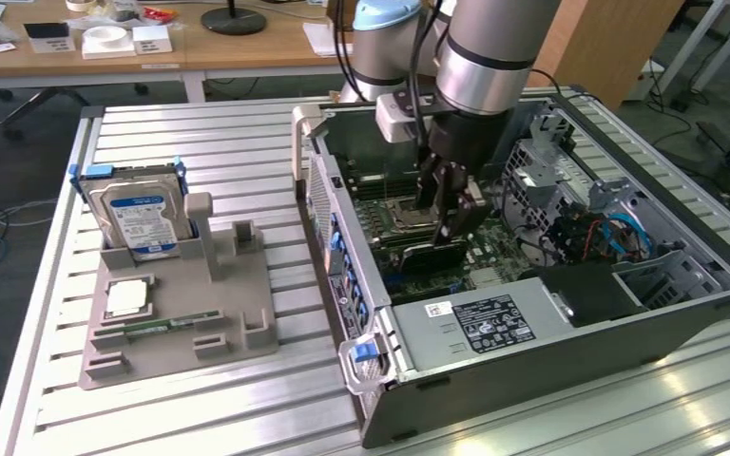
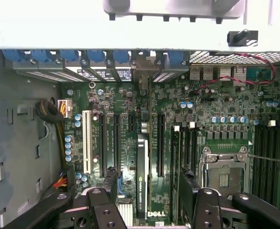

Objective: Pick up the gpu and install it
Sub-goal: 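Insert the gpu into the slot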

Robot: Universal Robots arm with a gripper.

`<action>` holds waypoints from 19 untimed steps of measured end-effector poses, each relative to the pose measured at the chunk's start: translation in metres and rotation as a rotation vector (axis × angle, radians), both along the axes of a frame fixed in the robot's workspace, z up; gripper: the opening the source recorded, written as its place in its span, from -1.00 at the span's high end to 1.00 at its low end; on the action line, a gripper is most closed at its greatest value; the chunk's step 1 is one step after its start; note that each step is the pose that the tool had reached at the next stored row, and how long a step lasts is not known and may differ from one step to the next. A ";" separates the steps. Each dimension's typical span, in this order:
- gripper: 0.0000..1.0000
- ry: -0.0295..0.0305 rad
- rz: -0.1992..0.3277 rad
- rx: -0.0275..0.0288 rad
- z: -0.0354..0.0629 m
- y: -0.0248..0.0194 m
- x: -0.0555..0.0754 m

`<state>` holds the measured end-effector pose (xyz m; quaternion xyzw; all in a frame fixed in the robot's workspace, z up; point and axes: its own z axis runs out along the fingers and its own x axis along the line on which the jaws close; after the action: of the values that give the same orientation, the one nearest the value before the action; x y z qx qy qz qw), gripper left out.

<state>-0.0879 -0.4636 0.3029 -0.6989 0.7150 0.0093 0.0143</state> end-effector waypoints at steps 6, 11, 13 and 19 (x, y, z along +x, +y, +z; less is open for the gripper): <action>-0.27 0.0000 0.000 0.0000 0.0048 0.0000 0.000; -0.27 0.0000 0.000 0.0000 0.0086 0.0000 0.000; -0.27 0.0000 0.000 0.0000 0.0105 0.0000 0.000; -0.27 0.0000 0.000 0.0000 0.0129 0.0000 0.000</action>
<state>-0.0879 -0.4636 0.3158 -0.6989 0.7150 0.0093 0.0143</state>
